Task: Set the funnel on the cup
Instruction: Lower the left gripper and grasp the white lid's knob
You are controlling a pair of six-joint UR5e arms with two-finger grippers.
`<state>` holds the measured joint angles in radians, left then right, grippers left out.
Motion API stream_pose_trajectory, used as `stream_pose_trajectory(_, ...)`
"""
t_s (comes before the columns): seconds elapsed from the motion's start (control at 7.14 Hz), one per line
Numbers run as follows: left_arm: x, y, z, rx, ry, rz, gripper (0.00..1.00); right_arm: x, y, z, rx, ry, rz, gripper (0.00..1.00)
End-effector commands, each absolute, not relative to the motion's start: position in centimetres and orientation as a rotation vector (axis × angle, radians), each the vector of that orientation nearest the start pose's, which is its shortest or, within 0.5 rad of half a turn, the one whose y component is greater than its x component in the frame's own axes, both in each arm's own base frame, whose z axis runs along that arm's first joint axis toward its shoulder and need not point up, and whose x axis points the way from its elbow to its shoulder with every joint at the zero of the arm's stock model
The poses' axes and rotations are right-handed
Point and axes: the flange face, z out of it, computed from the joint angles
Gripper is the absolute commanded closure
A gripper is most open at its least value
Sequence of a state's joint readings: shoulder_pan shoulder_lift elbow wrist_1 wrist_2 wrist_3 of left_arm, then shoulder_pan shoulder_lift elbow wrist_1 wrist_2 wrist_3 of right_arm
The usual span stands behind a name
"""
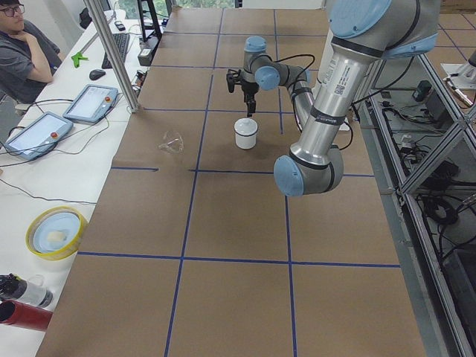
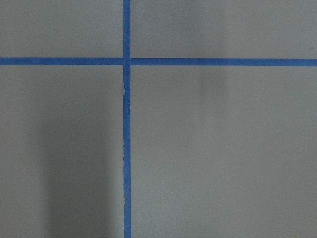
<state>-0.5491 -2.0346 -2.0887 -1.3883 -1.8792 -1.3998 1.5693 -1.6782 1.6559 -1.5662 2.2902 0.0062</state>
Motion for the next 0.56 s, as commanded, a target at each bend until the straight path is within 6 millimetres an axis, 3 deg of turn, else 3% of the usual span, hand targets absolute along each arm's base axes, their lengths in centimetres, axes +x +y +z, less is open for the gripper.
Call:
stream_pose_trajectory(0.0,41.77,-37.29,24.27,0.048,0.835,-0.251,0.0,6.7,-44.5,67.08,-0.02,-0.719,0.011,0.0)
stream_pose_trajectory(0.28,41.98,-37.4,24.56,0.063,0.87,-0.24,0.07,6.7,-44.51,67.01,-0.019,-0.719,0.01,0.0)
stream_pose_trajectory(0.42,42.01,-37.44,24.62,0.065,0.868,-0.238,0.2,6.7,-44.51,67.01,-0.019,-0.719,0.01,0.0)
